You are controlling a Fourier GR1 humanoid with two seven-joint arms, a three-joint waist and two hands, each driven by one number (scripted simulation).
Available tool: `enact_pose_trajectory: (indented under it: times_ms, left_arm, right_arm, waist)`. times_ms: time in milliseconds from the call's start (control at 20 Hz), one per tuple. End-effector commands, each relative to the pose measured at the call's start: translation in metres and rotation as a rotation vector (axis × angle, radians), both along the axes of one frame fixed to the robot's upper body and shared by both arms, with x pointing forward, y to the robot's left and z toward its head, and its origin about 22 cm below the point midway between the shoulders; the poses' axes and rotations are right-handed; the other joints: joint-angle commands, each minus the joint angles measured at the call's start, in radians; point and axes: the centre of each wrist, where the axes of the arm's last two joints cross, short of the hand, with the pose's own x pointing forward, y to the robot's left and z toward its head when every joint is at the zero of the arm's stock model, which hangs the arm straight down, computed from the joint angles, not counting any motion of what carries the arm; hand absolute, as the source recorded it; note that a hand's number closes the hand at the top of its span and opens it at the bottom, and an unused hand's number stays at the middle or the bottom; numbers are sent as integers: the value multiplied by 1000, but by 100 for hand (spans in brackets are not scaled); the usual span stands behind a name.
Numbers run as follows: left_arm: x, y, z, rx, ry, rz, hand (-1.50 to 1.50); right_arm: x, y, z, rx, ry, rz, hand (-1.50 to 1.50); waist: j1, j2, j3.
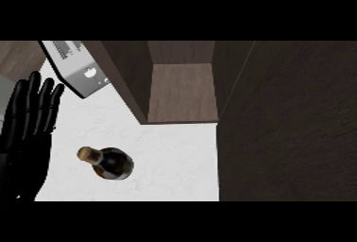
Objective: Pick up the wine, place it into the cabinet and close the cabinet
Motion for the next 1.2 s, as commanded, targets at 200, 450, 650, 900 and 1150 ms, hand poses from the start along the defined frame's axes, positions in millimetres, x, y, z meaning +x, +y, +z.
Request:
enact_pose_trajectory:
  times_ms: [200, 450, 650, 900, 1150]
  left_arm:
    - [-50, -48, -5, 29, 0, -161, -150]
    - [-72, -60, -29, -206, 236, -315, -150]
    - [-86, -88, -5, -216, 251, -322, -150]
    - [-103, -104, 9, -211, 230, -313, -150]
    - [-110, -107, 18, -230, 233, -324, -150]
  right_arm:
    - [-39, 2, -3, 4, 10, 49, -150]
    - [-53, 16, -7, -7, 179, 259, -150]
    - [-60, 6, 17, -22, 182, 280, -150]
    - [-84, 14, 43, -20, 164, 252, -150]
    - [-71, 19, 41, -21, 180, 284, -150]
  waist:
    - [20, -4, -7]
    - [27, -6, -8]
    - [21, -2, -7]
    - [21, -2, -7]
    - [23, 0, -7]
